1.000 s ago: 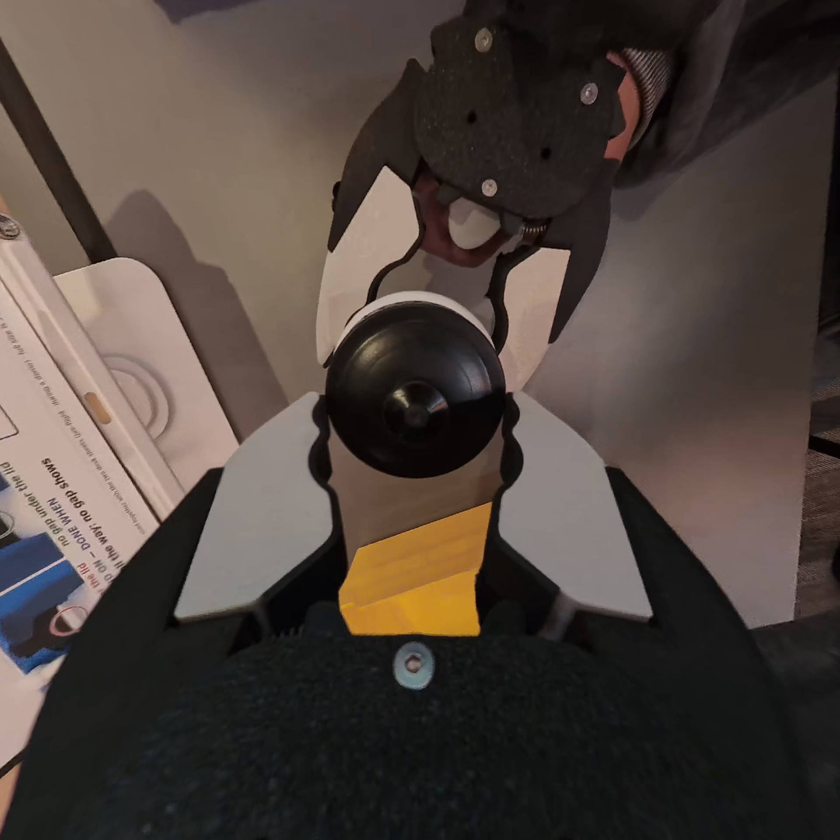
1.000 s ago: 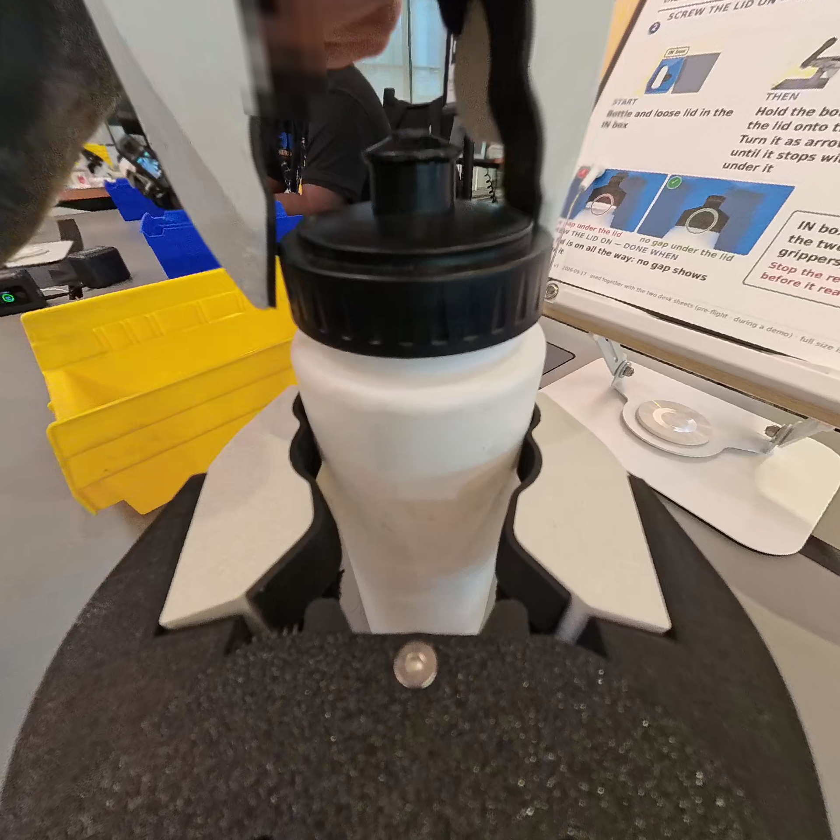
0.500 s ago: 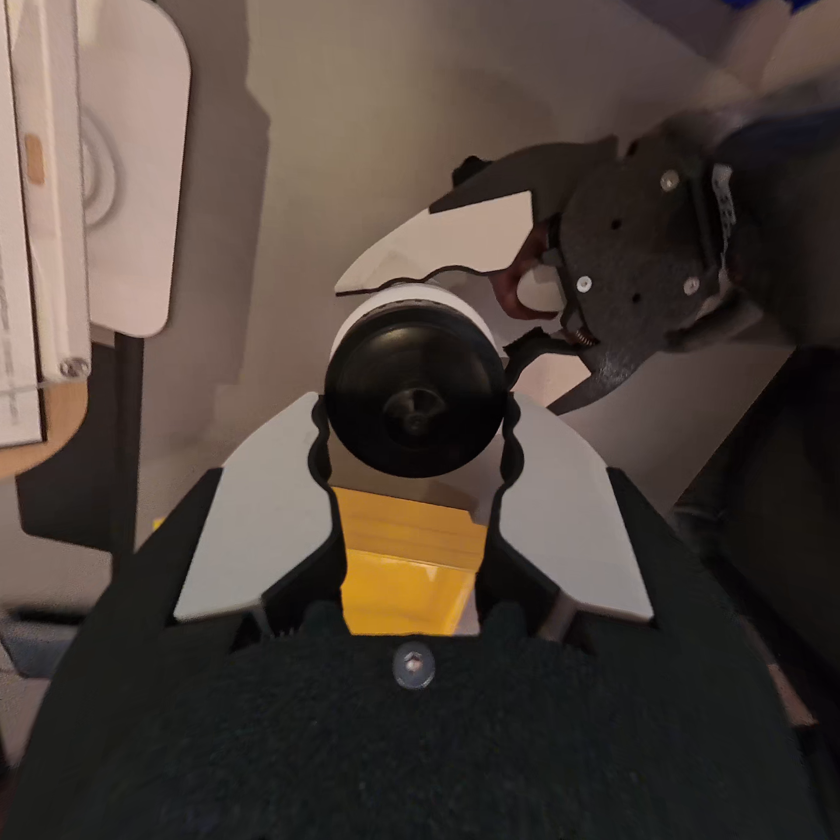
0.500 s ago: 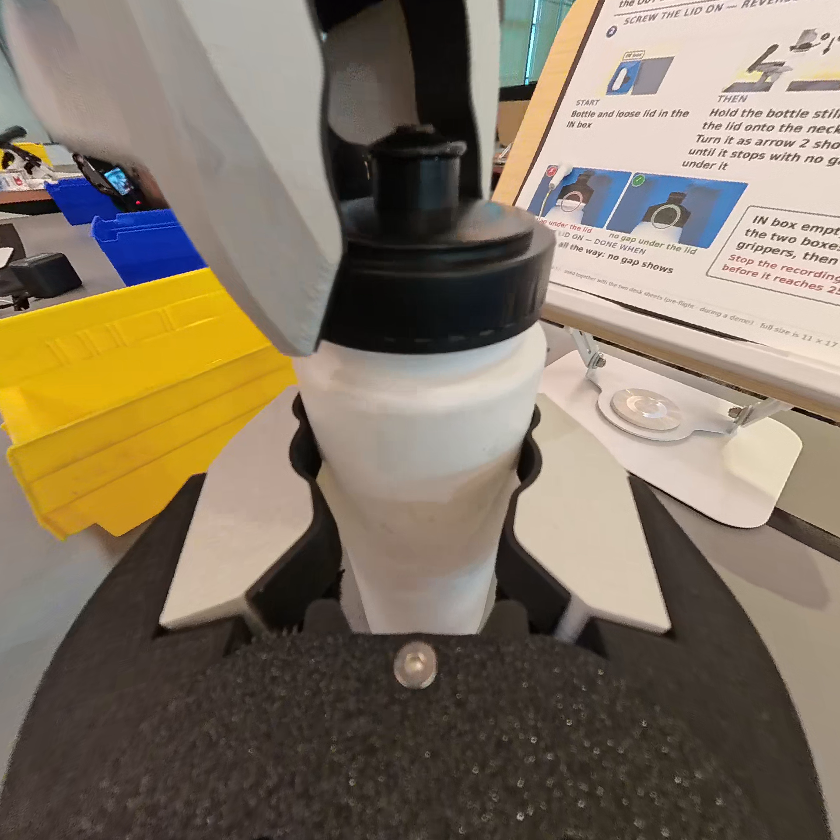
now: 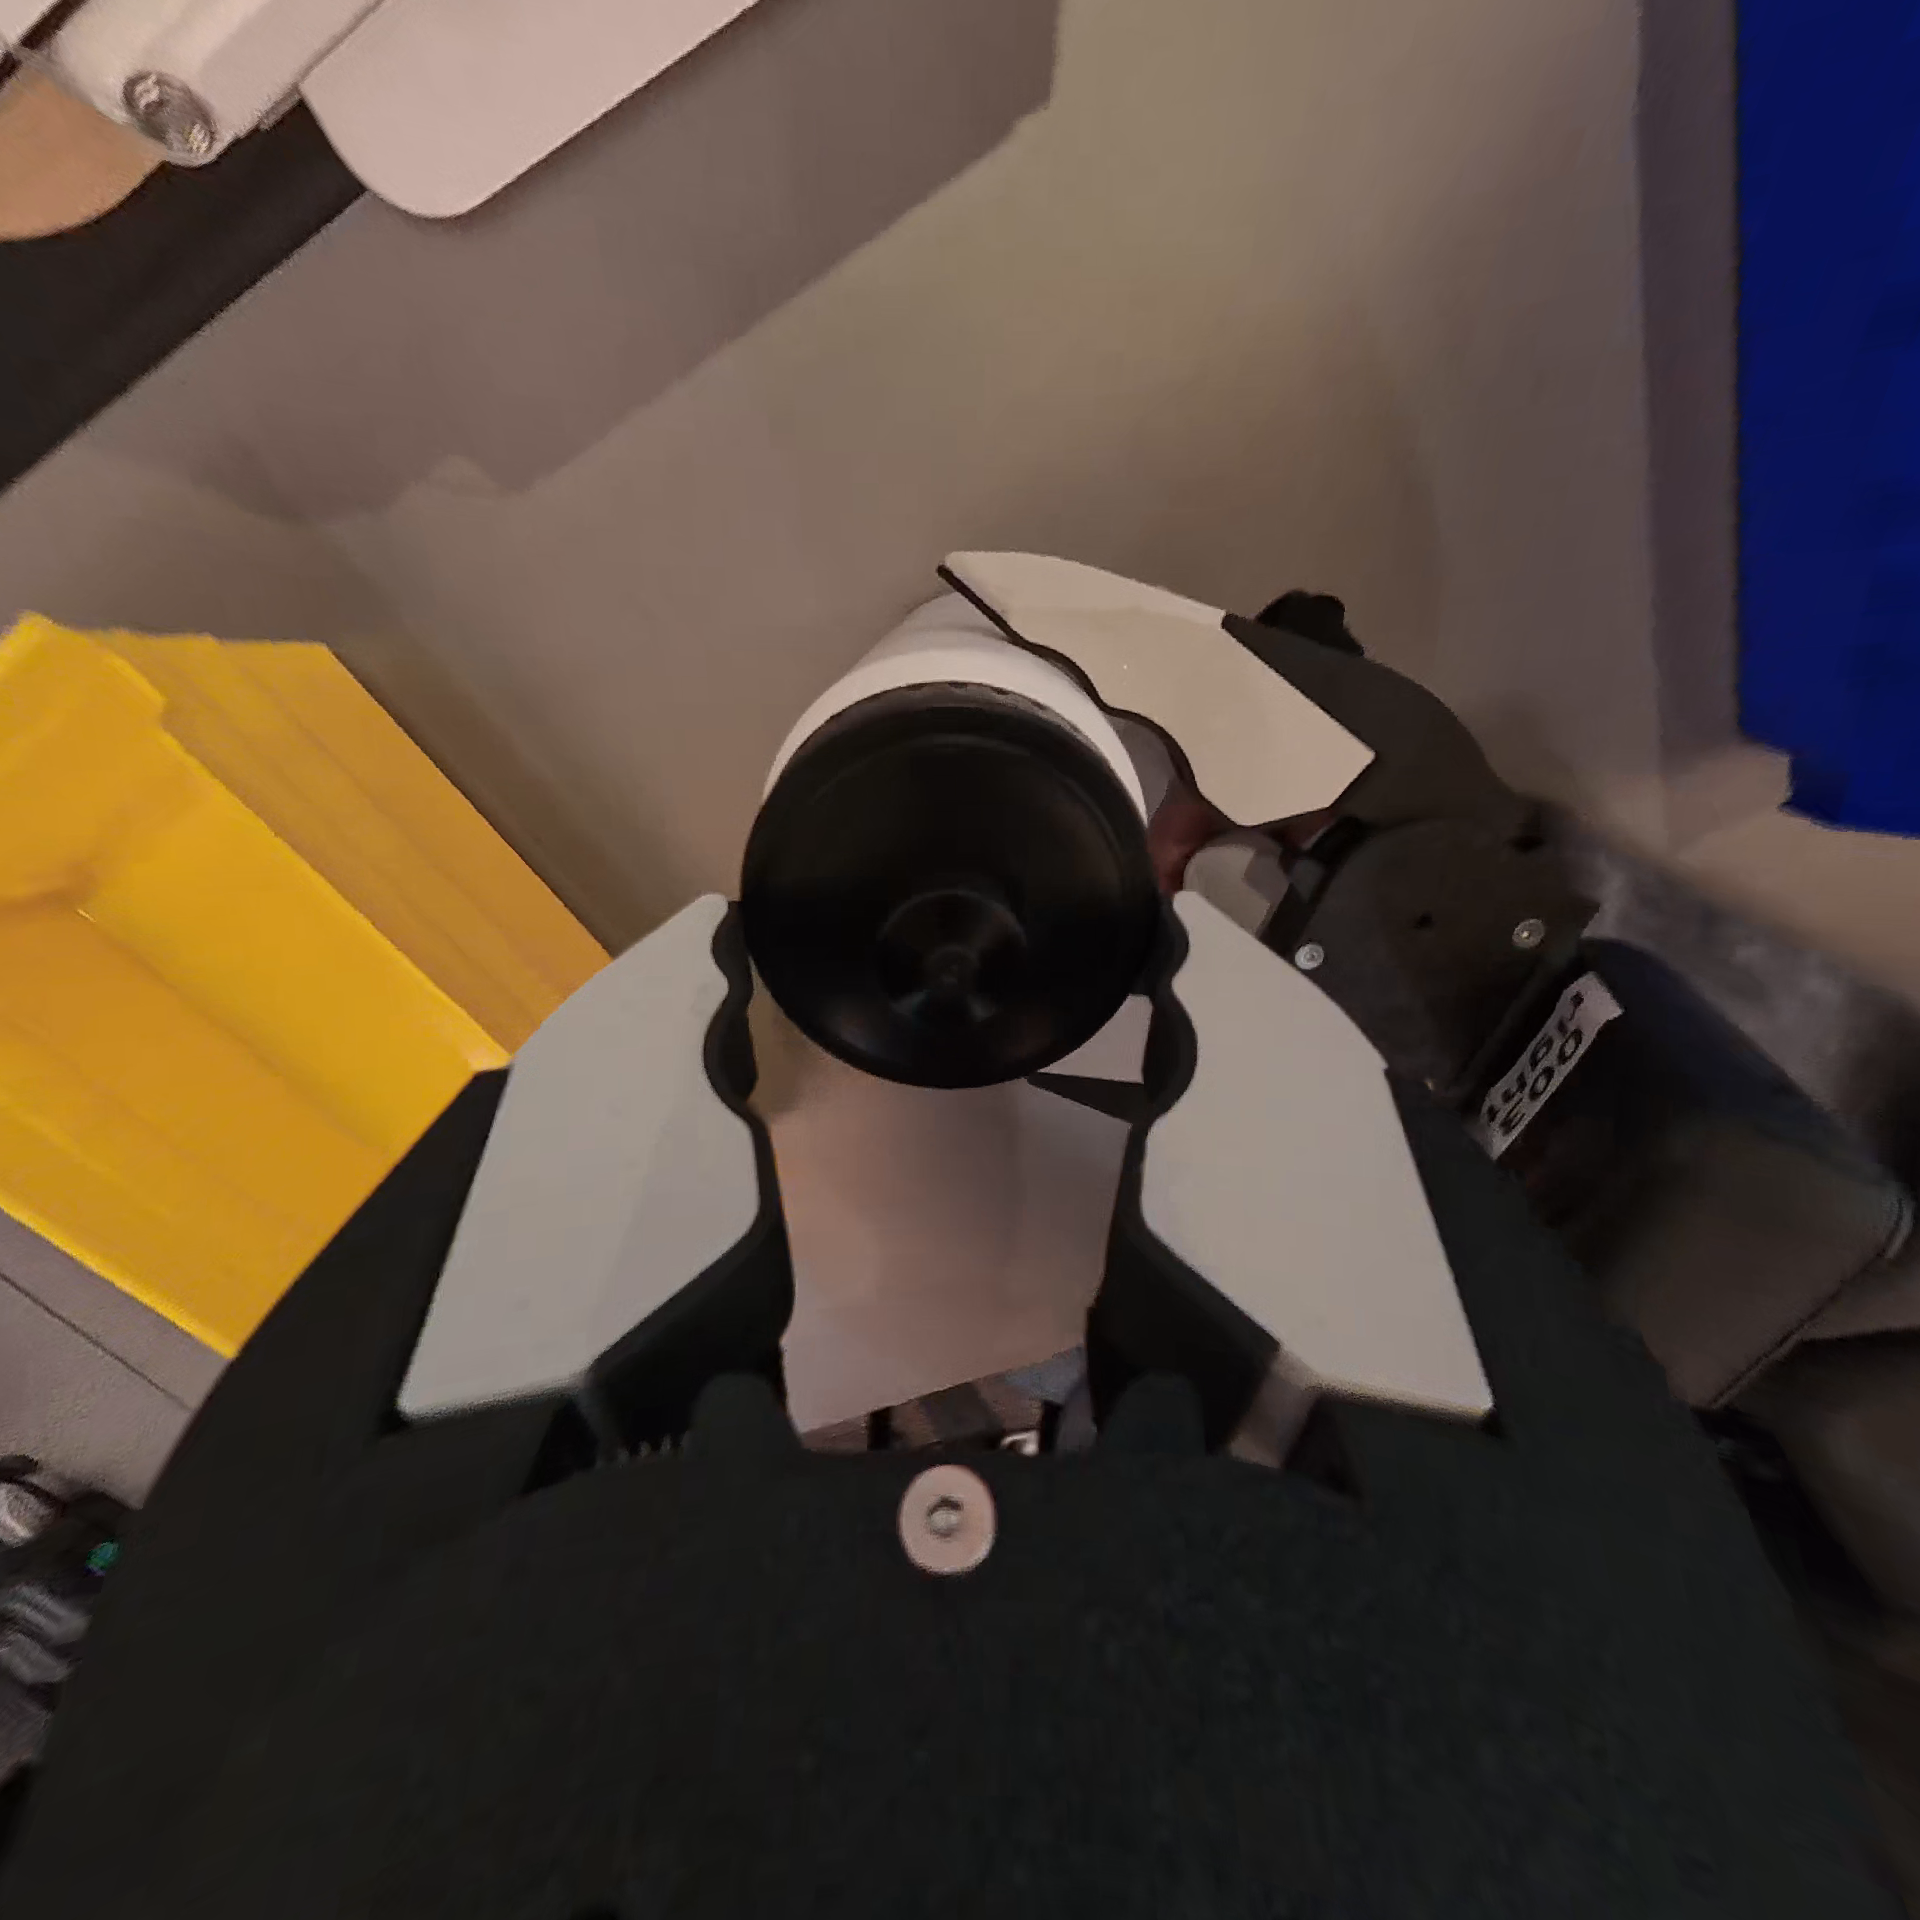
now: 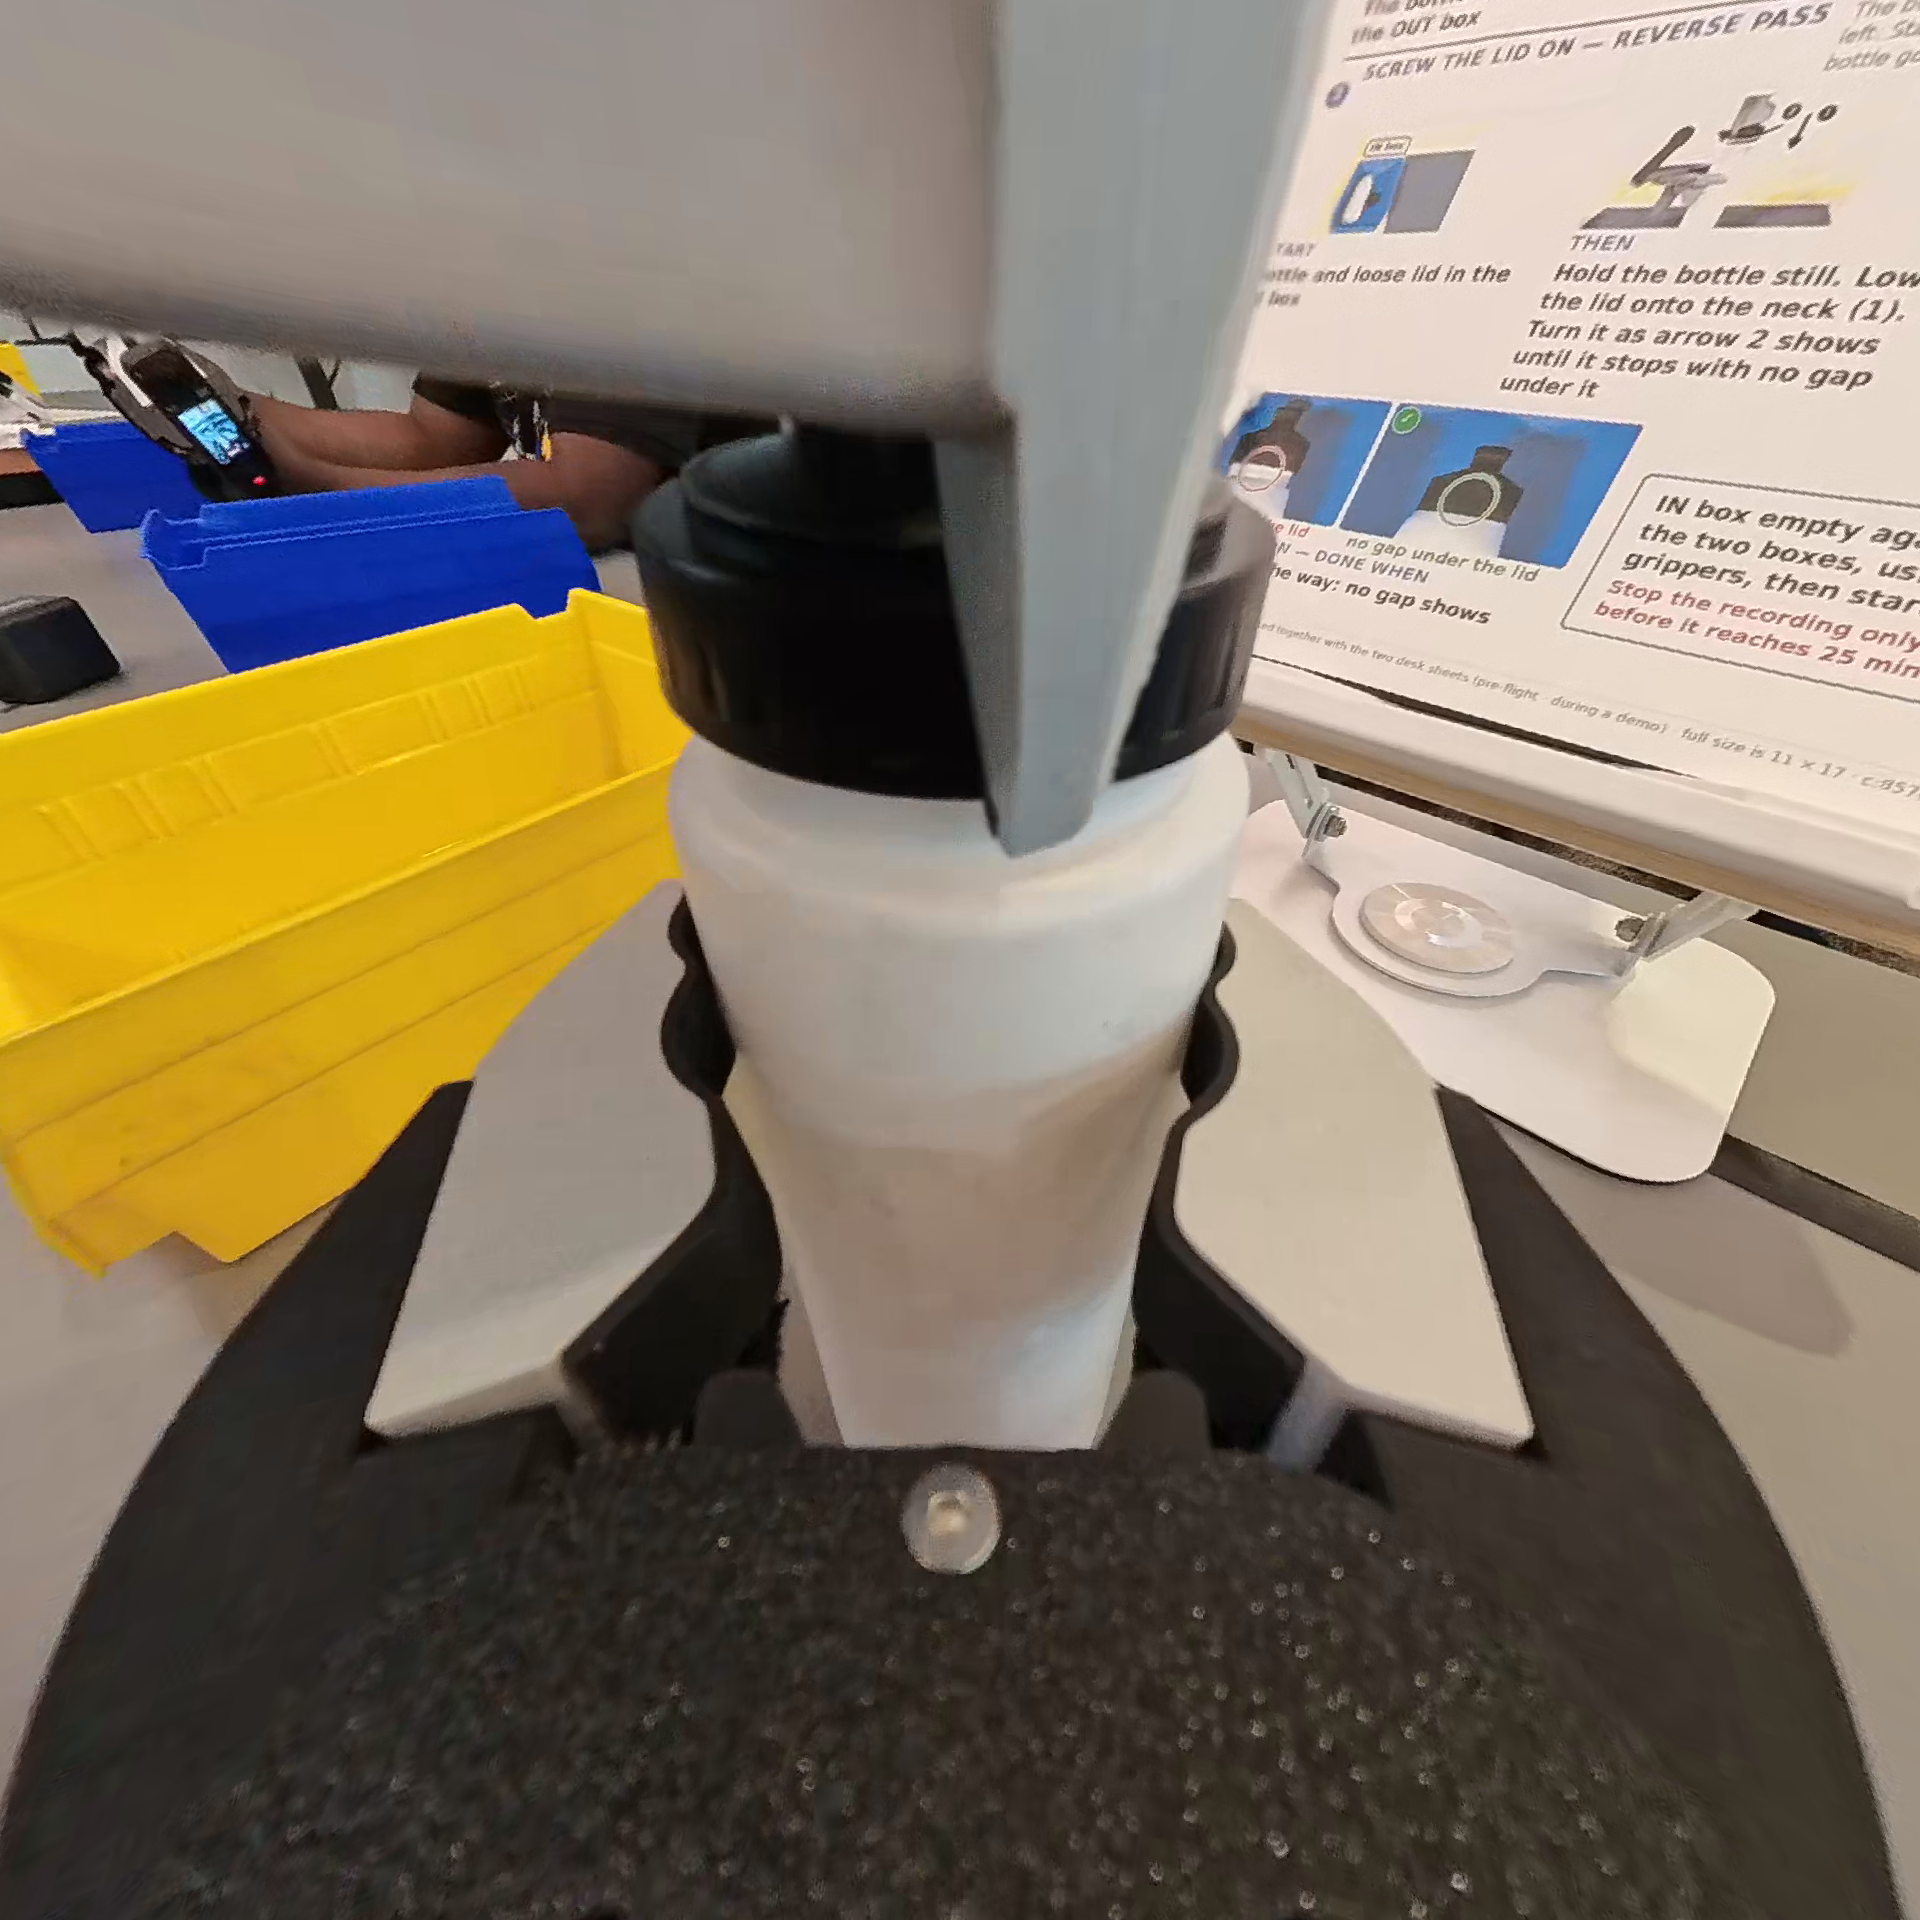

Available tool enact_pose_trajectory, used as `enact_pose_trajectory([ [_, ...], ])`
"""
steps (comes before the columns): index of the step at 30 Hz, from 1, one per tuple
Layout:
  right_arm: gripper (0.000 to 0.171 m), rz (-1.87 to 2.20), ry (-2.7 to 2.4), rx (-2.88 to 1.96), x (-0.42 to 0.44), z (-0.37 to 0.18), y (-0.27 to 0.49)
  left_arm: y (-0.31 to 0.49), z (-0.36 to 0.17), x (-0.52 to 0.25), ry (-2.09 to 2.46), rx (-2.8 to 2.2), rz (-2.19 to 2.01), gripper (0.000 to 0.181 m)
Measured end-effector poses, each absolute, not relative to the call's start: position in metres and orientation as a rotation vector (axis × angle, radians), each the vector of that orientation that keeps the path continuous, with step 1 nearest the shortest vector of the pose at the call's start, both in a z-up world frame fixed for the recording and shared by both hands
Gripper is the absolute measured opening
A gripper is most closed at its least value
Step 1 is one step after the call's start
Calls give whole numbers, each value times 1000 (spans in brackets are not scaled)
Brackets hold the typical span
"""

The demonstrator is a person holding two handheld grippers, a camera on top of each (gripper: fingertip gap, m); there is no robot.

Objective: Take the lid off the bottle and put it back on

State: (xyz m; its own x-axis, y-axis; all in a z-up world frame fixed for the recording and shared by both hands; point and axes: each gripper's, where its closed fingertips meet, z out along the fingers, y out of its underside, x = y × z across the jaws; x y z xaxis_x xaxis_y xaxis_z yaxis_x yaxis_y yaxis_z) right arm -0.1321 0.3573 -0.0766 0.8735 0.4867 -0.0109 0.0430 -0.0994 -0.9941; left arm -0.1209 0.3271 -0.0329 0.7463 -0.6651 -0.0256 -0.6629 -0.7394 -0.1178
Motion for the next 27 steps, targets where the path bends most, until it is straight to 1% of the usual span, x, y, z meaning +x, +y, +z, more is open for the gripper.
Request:
enact_pose_trajectory([
  [3,87,399,-423,-1641,-132,-76,357,326,-34,-120,1034,-2851,-33,73],
  [5,87,409,-426,-1636,-132,-76,357,324,-36,-118,1147,-2830,-25,87],
  [6,87,414,-429,-1634,-133,-76,357,325,-35,-117,1227,-2791,-11,102],
  [7,87,419,-430,-1633,-133,-76,357,328,-34,-117,1310,-2732,25,106],
  [10,87,429,-435,-1632,-133,-76,357,342,-24,-123,1570,-2528,114,109],
  [13,87,444,-445,-1626,-133,-76,357,338,-16,-129,1965,-2265,70,106],
  [15,87,454,-452,-1624,-134,-76,357,325,-11,-131,2191,-2088,-42,94],
  [19,87,460,-460,-1622,-133,-76,357,315,-11,-127,2373,-1961,-148,88],
  [21,87,457,-462,-1619,-133,-76,356,316,-17,-127,2452,-1904,-97,93],
  [24,87,453,-464,-1622,-134,-76,355,322,-20,-126,2529,-1791,-44,97],
  [27,87,449,-466,-1627,-134,-76,355,325,-16,-121,2605,-1662,-71,97],
])
